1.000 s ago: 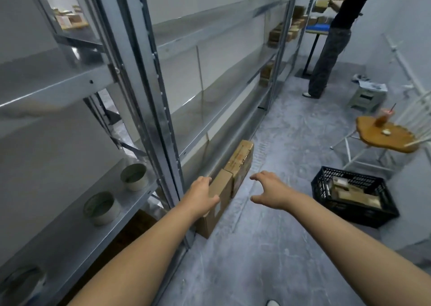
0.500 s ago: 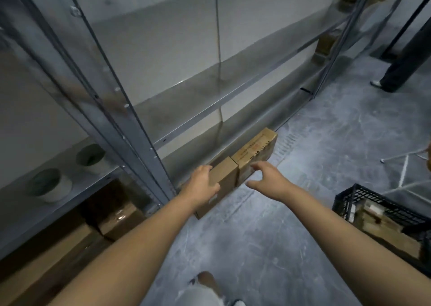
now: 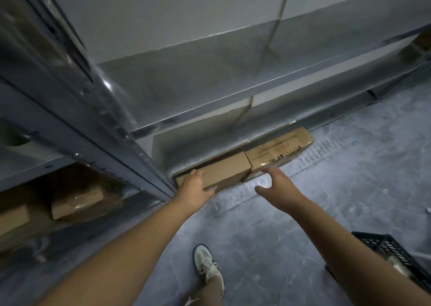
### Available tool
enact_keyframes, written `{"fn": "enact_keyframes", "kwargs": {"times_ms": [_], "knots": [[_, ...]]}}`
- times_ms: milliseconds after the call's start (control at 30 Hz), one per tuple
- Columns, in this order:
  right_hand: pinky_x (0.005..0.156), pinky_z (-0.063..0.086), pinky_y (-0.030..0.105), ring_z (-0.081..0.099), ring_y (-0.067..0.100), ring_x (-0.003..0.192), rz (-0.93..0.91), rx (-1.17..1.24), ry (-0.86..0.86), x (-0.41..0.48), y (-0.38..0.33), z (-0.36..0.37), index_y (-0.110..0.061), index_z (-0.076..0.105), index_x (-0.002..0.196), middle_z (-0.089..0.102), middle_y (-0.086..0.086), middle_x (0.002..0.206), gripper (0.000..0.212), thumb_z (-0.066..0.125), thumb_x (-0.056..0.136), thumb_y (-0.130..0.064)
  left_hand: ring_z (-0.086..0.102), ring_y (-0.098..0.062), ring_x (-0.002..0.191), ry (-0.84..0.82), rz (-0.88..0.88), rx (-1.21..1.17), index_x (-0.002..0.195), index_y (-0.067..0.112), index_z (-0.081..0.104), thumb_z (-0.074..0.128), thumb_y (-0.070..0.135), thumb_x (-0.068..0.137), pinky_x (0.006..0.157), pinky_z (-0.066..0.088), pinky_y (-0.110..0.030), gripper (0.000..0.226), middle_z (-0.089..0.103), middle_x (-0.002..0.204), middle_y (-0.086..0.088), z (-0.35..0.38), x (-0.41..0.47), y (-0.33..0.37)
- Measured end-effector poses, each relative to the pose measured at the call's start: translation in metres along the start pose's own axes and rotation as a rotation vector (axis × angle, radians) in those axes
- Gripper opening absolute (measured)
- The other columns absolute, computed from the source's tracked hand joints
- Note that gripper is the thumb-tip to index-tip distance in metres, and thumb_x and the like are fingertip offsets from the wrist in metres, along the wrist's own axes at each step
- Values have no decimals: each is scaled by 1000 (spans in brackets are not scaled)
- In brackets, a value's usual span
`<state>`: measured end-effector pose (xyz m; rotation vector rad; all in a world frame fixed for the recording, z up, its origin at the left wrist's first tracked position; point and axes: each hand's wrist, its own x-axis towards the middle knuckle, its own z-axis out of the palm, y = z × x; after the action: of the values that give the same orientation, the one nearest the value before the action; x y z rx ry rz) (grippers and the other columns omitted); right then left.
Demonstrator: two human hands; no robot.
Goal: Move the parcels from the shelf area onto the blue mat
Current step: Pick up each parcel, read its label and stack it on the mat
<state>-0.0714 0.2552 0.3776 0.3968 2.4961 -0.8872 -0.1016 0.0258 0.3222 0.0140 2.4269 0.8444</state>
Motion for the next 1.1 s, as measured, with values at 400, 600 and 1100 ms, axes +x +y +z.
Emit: {"fn": "enact_keyframes", "kwargs": {"times_ms": [400, 600, 1100], "knots": [[87, 41, 28, 49, 21, 116, 121, 74, -117, 203, 141, 102, -12, 39, 144, 46, 11, 143, 64, 69, 87, -18, 53, -40, 116, 113, -260, 6, 126, -6, 54, 66, 13, 85, 96, 45, -42, 47, 55, 125, -26, 96, 144, -136], [94, 39, 31, 47, 28, 124, 216, 154, -108, 290, 178, 139, -5, 30, 148, 45, 15, 142, 77, 71, 85, -17, 59, -37, 100, 132, -533, 0, 96, -2, 59, 57, 16, 93, 72, 42, -32, 19, 62, 106, -24, 142, 165, -195], [69, 56, 23, 61, 24, 89, 165, 378, -67, 303, 199, 159, 5, 53, 120, 62, 17, 103, 49, 63, 73, 17, 51, -16, 67, 349, -672, -593, 90, 4, 61, 61, -16, 75, 52, 40, -21, 25, 56, 74, -4, 189, 137, -205]]}}
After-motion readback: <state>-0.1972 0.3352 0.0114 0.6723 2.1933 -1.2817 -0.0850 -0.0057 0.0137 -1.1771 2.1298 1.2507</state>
